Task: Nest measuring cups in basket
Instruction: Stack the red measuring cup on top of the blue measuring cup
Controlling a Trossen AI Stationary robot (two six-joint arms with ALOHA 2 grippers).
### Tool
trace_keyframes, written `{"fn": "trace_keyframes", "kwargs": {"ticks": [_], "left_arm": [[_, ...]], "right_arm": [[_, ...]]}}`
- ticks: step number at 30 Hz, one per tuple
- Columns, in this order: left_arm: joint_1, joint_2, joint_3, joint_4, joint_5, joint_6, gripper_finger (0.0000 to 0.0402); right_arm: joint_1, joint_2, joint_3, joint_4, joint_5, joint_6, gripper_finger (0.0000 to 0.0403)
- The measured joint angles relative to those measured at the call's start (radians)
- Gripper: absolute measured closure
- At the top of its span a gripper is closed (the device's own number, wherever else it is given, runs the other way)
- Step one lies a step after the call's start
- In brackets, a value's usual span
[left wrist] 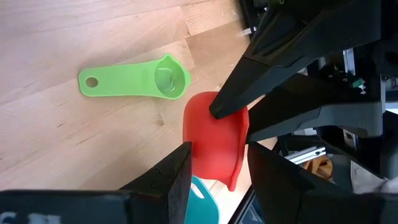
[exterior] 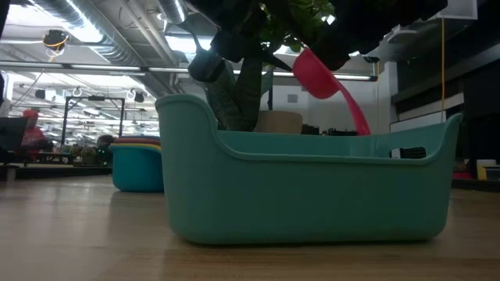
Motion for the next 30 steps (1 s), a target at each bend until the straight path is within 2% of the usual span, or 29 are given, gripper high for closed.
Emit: {"fn": "trace_keyframes", "kwargs": {"ticks": [11, 20, 25, 30], "left_arm": [[0.0, 0.0, -0.001, -0.001, 0.001, 0.0, 0.0253], [0.0, 0.0, -0.001, -0.001, 0.014, 0.069, 0.0253], [0.0, 0.0, -0.001, -0.028, 0.091, 0.138, 0.0253], [0.0, -0.043, -0.001, -0.139, 0.176, 0.244, 0.0253]], "right_arm": [[-0.001, 0.001, 0.0, -0.001, 0.0, -0.003, 0.0364], [-0.001, 0.002, 0.0, 0.003, 0.0, 0.006, 0.0355], [-0.001, 0.002, 0.002, 0.04, 0.003, 0.057, 0.0365], [-0.002, 0.003, 0.003, 0.048, 0.011, 0.064, 0.0364]]}}
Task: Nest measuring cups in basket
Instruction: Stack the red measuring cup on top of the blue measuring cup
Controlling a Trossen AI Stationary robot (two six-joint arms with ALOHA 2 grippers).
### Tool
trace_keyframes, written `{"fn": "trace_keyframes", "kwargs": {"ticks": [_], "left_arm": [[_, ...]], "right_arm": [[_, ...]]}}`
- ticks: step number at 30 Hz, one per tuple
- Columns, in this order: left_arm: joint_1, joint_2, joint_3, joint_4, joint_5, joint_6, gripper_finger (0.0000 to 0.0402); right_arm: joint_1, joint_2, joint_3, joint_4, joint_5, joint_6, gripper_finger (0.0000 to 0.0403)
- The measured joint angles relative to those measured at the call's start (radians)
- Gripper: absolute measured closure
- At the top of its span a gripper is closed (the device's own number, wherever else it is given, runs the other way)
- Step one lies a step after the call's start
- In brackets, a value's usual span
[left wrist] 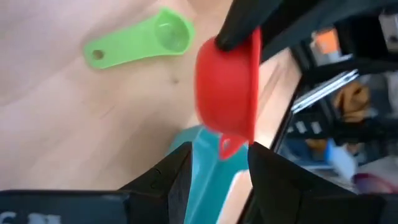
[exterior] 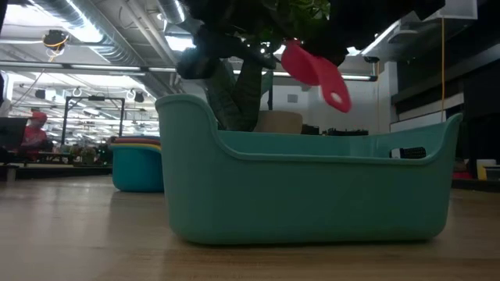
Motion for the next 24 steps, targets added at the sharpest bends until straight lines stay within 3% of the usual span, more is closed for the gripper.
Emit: {"fn": "trace_keyframes", "kwargs": {"ticks": [11, 18, 24], "left_arm": [[-0.114, -0.241, 0.0, -0.444, -0.172, 0.039, 0.0253], [-0.312, -0.333, -0.027, -0.514, -0.298, 0.126, 0.0253], [-0.429, -0.333, -0.122, -0.509, -0.398, -0.045, 0.0253]], "right_arm": [[0.0, 0.022, 0.052, 0.073, -0.011, 0.044, 0.0365], [-0.007, 0.191, 0.303, -0.019, -0.011, -0.062, 0.0365], [-0.031, 0.413, 0.567, -0.16, -0.019, -0.144, 0.0365]]}}
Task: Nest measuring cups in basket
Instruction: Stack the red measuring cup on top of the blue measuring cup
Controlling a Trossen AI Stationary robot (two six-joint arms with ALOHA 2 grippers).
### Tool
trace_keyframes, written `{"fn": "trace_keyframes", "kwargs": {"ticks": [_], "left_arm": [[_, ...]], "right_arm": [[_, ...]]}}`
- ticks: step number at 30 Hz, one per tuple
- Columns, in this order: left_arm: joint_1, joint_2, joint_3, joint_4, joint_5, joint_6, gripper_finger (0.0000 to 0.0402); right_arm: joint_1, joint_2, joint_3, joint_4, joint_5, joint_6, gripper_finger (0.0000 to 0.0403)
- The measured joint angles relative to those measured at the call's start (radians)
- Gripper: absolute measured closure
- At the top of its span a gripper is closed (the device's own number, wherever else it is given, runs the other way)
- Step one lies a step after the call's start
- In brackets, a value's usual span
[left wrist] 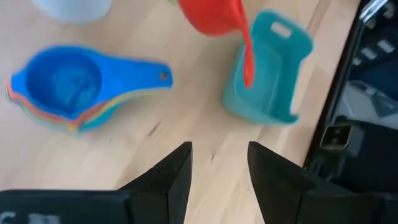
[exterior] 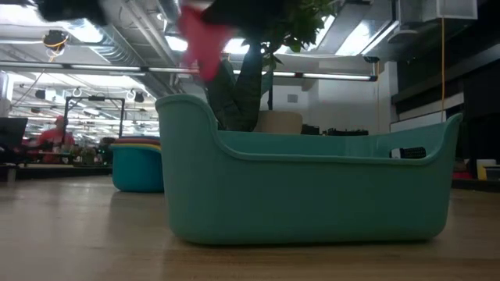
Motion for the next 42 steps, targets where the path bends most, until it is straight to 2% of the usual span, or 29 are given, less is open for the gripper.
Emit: {"fn": "trace_keyframes", "kwargs": {"ticks": [3, 7, 10, 16, 20, 42], "left_arm": [[-0.035, 0.0, -0.048, 0.0, 0.005, -0.027, 0.0253], [-0.058, 0.0, -0.105, 0.0, 0.018, -0.036, 0.0253], [-0.065, 0.0, -0.143, 0.0, 0.023, -0.036, 0.0253], [-0.061, -0.001, -0.197, 0.003, 0.022, -0.038, 0.0253], [-0.061, -0.001, -0.201, 0.004, 0.019, -0.036, 0.0253], [-0.061, -0.001, -0.201, 0.047, 0.014, -0.036, 0.0253]], "right_arm": [[-0.016, 0.094, 0.119, -0.075, -0.007, -0.033, 0.0364], [-0.057, 0.199, 0.255, -0.135, -0.117, -0.078, 0.0364], [-0.091, 0.261, 0.335, -0.16, -0.198, -0.086, 0.0364], [-0.155, 0.361, 0.454, -0.214, -0.265, -0.133, 0.0363], [-0.186, 0.409, 0.479, -0.208, -0.334, -0.138, 0.0363], [-0.216, 0.424, 0.481, -0.261, -0.333, -0.201, 0.0363]]}}
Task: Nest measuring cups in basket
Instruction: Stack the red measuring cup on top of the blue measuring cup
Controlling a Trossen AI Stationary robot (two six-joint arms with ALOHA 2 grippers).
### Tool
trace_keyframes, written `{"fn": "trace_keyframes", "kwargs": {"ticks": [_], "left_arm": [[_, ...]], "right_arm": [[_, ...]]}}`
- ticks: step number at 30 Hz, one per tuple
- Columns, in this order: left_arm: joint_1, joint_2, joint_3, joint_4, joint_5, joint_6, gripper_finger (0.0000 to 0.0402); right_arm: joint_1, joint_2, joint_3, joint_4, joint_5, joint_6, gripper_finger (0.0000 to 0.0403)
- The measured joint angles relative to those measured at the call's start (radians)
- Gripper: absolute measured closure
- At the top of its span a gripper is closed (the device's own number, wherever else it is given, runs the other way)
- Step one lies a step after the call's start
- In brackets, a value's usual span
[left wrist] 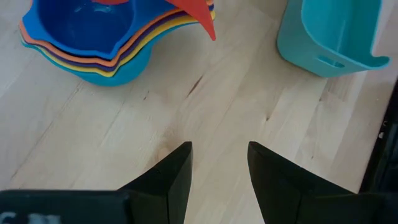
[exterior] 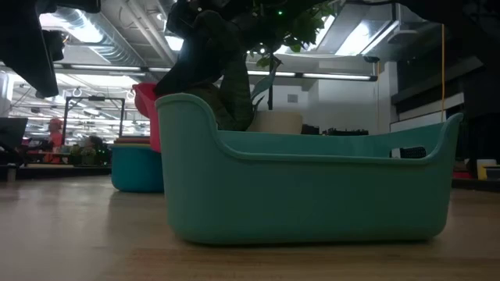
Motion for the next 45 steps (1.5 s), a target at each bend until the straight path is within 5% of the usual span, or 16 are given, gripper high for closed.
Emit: {"fn": "trace_keyframes", "kwargs": {"ticks": [11, 17, 33, 45], "left_arm": [[0.0, 0.0, 0.0, 0.021, 0.0, -0.001, 0.0253], [0.0, 0.0, 0.0, 0.025, 0.0, -0.001, 0.0253], [0.0, 0.0, 0.0, 0.037, -0.003, -0.001, 0.0253], [0.0, 0.0, 0.0, 0.036, -0.003, 0.0, 0.0253]], "right_arm": [[-0.003, 0.0, -0.001, 0.007, -0.045, 0.016, 0.0361], [-0.003, 0.0, -0.001, 0.017, 0.05, 0.012, 0.034], [-0.002, 0.0, -0.002, 0.039, 0.054, 0.024, 0.0332], [0.086, -0.044, 0.057, -0.056, -0.006, -0.007, 0.0331]]}}
